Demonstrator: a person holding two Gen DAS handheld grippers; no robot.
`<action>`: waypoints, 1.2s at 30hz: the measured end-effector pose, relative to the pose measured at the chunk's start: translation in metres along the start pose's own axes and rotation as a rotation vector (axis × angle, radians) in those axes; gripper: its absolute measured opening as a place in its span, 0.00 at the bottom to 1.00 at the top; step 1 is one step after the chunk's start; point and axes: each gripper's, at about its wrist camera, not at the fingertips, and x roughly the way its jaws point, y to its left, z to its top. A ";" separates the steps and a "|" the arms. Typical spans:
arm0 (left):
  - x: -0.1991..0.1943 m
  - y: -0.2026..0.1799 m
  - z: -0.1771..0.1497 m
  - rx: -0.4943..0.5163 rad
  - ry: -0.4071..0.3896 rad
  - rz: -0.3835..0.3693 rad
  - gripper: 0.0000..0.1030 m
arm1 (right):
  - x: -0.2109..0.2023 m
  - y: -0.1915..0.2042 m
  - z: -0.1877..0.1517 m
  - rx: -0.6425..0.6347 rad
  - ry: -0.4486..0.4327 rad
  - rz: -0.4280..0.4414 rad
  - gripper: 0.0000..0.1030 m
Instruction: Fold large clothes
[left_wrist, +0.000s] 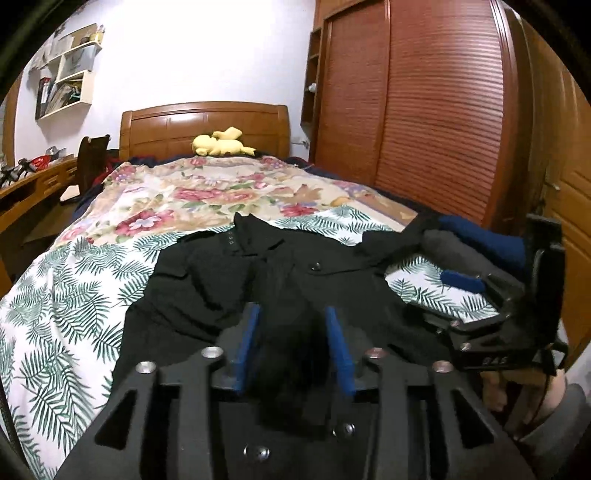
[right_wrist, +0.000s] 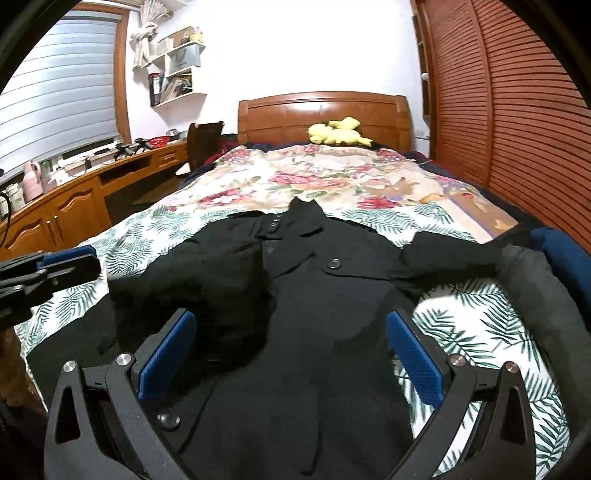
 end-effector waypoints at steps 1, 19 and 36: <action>-0.003 0.001 -0.002 -0.003 -0.005 -0.004 0.45 | 0.003 0.005 0.000 -0.008 0.005 0.013 1.00; -0.054 0.034 -0.027 -0.033 -0.032 0.137 0.49 | 0.064 0.118 -0.054 -0.268 0.246 0.275 0.65; -0.056 0.031 -0.027 -0.029 -0.040 0.149 0.51 | 0.068 0.107 -0.061 -0.310 0.292 0.225 0.16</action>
